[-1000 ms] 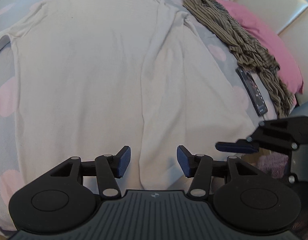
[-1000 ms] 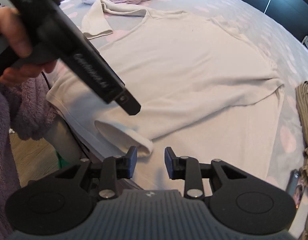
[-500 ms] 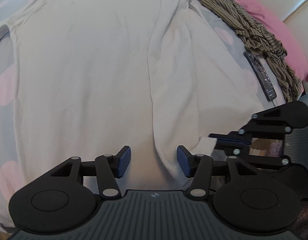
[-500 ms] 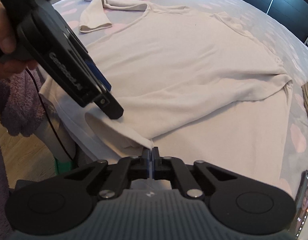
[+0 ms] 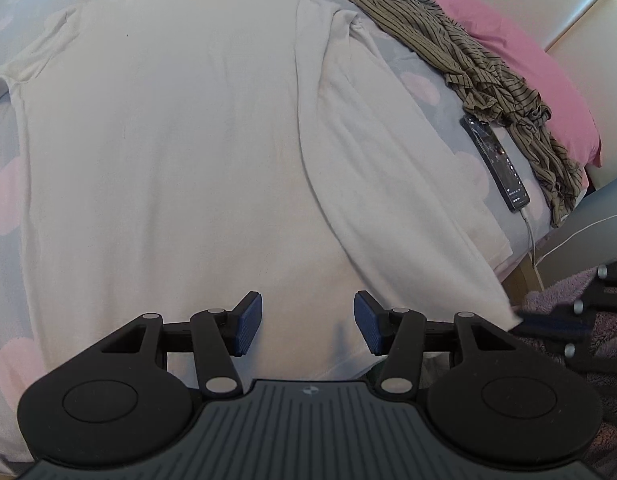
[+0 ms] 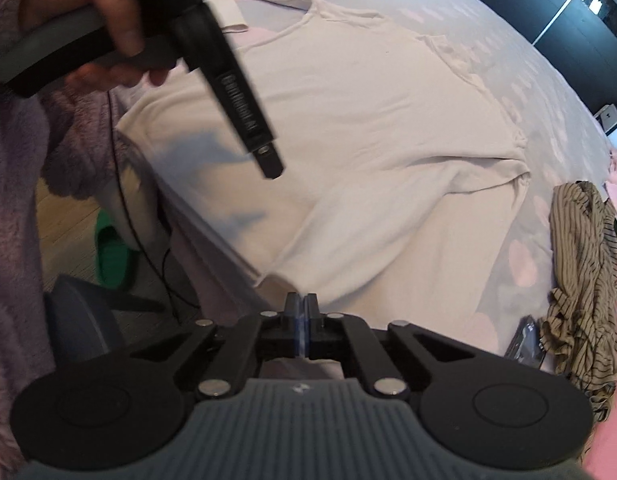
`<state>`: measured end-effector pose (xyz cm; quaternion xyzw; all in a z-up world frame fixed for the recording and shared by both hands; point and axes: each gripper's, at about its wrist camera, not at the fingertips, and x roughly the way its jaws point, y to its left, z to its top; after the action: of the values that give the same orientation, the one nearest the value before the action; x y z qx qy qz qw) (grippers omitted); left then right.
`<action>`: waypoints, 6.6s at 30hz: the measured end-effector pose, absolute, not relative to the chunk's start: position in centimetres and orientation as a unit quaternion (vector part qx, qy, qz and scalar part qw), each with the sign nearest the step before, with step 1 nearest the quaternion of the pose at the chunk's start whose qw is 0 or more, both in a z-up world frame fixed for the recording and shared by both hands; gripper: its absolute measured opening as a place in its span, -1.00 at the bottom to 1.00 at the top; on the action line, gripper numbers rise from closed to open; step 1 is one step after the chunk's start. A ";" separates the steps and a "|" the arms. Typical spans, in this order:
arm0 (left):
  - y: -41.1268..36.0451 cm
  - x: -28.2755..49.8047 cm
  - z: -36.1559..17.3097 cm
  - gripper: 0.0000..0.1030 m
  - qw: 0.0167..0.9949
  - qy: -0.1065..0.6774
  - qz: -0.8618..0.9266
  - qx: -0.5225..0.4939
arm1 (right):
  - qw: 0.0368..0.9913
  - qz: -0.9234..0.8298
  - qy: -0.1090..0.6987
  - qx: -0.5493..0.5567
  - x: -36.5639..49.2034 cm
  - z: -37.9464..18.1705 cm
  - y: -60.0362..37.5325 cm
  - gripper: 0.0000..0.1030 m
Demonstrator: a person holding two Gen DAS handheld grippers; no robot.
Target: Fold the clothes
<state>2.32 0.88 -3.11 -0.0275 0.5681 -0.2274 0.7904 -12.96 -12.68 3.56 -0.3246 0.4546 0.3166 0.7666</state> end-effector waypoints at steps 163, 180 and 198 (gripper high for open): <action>-1.2 1.5 -2.7 -0.47 0.847 0.504 -0.156 -0.070 | 0.767 0.353 0.533 -0.059 -6.5 -0.4 -14.3 -0.45; -2.6 -0.5 -3.1 -0.47 0.824 0.520 -0.222 -0.046 | 0.778 0.323 0.531 -0.090 -7.3 -0.5 -15.6 -0.45; -1.5 0.2 -3.4 -0.47 0.821 0.528 -0.206 -0.069 | 0.775 0.281 0.566 -0.004 -6.0 0.7 -18.3 -1.00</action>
<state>0.22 -1.51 -3.37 -0.0691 0.5278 -0.2060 0.8211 -5.96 -18.26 0.67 -0.0041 0.5661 0.2812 0.7749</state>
